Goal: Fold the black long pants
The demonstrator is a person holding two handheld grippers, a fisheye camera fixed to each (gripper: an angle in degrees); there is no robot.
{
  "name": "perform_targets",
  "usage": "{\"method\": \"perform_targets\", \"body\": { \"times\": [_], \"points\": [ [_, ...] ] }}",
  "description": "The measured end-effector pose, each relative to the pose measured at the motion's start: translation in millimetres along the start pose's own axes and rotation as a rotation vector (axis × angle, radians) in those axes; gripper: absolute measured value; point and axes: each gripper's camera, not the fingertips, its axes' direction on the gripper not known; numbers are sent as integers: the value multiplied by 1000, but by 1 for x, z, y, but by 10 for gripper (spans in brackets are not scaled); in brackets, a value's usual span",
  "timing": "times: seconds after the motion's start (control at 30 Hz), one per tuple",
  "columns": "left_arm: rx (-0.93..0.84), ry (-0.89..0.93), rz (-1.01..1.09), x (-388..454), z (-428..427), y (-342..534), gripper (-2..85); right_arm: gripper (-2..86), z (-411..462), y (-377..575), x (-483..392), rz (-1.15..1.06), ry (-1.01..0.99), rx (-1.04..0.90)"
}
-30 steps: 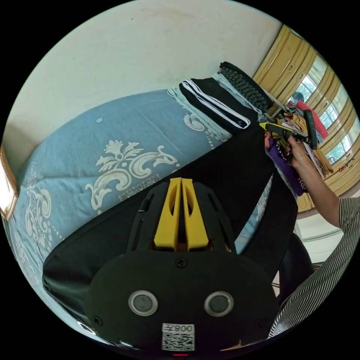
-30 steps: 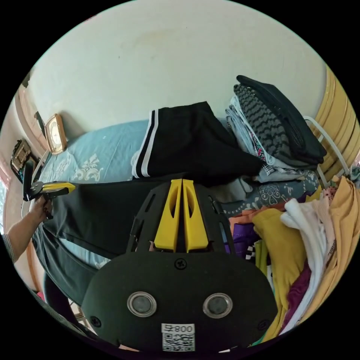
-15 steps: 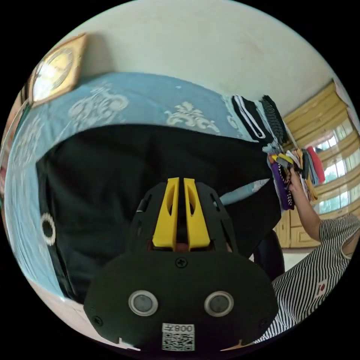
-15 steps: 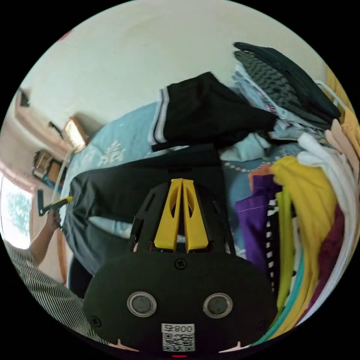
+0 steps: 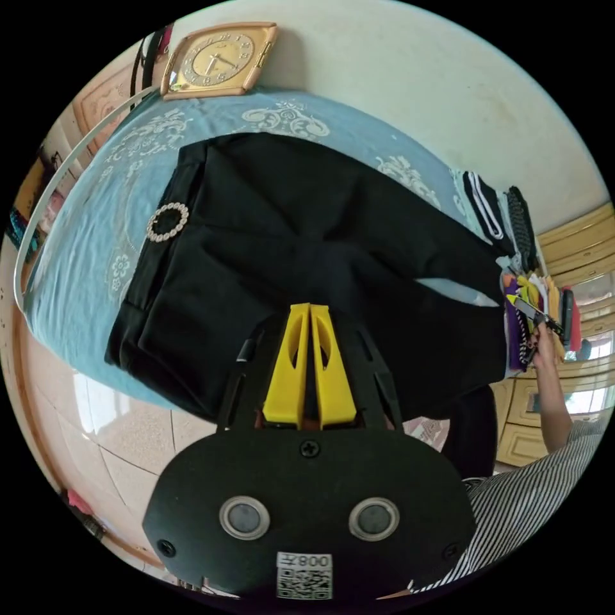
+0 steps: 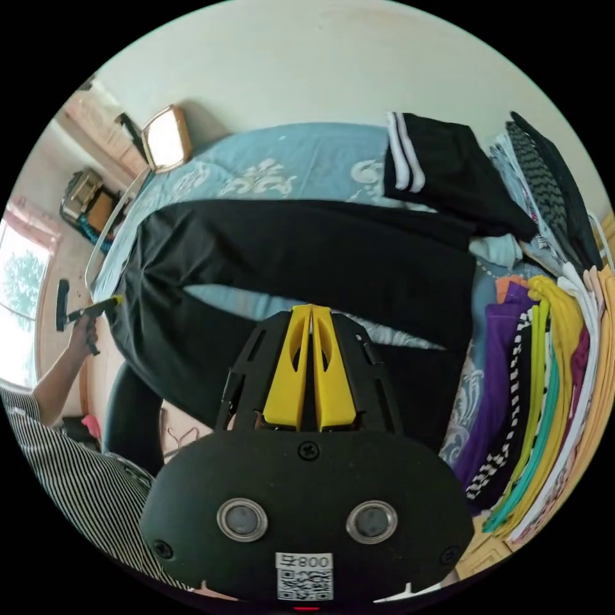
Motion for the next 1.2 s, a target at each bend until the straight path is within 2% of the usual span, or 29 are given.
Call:
{"method": "perform_targets", "body": {
  "times": [0.2, 0.23, 0.3, 0.37, 0.6, 0.8, 0.87, 1.03, 1.2],
  "points": [
    [-175, -128, 164, 16, 35, 33, 2, 1, 35, 41, -80, -112, 118, -225],
    [-132, -166, 188, 17, 35, 36, 2, 1, 44, 43, -84, -123, 123, -277],
    [-139, -185, 189, 13, 37, 35, 2, 2, 39, 51, -99, -118, 196, -175],
    [-161, -172, 164, 2, 37, 30, 2, 2, 34, 48, -106, -84, 212, -151],
    [-141, -64, 78, -41, 37, 27, 2, 2, 15, 20, -122, -36, 212, -212],
    [-102, 8, 102, -73, 35, 25, 2, 1, -4, -3, -122, 28, 126, -252],
    [-65, 99, 112, -91, 22, 19, 2, 1, -13, -13, -124, 15, 68, -274],
    [61, 171, 125, -141, -9, -22, 5, 1, -50, -56, -135, -29, -26, -139],
    [93, 155, 117, -181, -16, -106, 17, 2, -59, -155, -160, -122, -131, -46]
  ]
}}
